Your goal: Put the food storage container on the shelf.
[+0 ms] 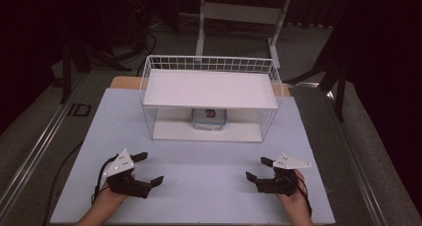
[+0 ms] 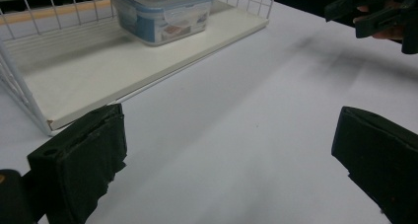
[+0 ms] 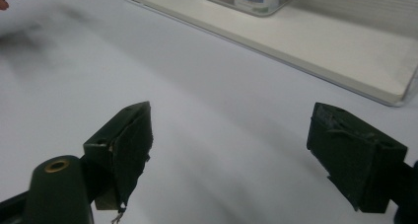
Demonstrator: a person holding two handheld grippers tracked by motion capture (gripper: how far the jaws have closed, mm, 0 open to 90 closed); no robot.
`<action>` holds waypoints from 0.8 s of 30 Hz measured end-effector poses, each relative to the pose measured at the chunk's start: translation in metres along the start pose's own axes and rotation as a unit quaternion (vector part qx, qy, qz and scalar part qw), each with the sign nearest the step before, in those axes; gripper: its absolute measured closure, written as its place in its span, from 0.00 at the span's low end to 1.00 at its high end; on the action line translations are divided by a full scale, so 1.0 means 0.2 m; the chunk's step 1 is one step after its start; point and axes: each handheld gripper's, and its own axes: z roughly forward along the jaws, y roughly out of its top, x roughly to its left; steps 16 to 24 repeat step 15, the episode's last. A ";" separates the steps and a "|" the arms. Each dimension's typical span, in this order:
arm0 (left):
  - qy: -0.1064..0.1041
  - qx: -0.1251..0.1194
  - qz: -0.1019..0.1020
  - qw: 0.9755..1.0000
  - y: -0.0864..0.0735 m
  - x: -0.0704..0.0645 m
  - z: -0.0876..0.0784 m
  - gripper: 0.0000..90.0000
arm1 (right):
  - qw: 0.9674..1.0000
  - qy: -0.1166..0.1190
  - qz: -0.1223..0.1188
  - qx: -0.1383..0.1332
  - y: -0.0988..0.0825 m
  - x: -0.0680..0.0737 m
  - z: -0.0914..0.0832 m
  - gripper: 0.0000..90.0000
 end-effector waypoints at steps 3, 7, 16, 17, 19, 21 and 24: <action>0.001 -0.007 -0.003 1.000 0.00 0.00 -0.01 0.01 | 1.000 0.008 0.006 -0.006 0.01 0.00 0.01 0.19; 0.004 -0.014 -0.015 1.000 0.00 0.01 -0.03 0.01 | 1.000 0.007 0.001 -0.007 0.02 -0.01 0.02 0.19; 0.014 -0.015 -0.022 1.000 -0.01 0.02 -0.05 0.01 | 1.000 0.008 -0.004 -0.016 0.03 -0.01 0.03 0.20; 0.014 -0.015 -0.022 1.000 -0.01 0.02 -0.05 0.01 | 1.000 0.008 -0.004 -0.016 0.03 -0.01 0.03 0.20; 0.014 -0.015 -0.022 1.000 -0.01 0.02 -0.05 0.01 | 1.000 0.008 -0.004 -0.016 0.03 -0.01 0.03 0.20; 0.014 -0.015 -0.022 1.000 -0.01 0.02 -0.05 0.01 | 1.000 0.008 -0.004 -0.016 0.03 -0.01 0.03 0.20; 0.014 -0.015 -0.022 1.000 -0.01 0.02 -0.05 0.01 | 1.000 0.008 -0.004 -0.016 0.03 -0.01 0.03 0.20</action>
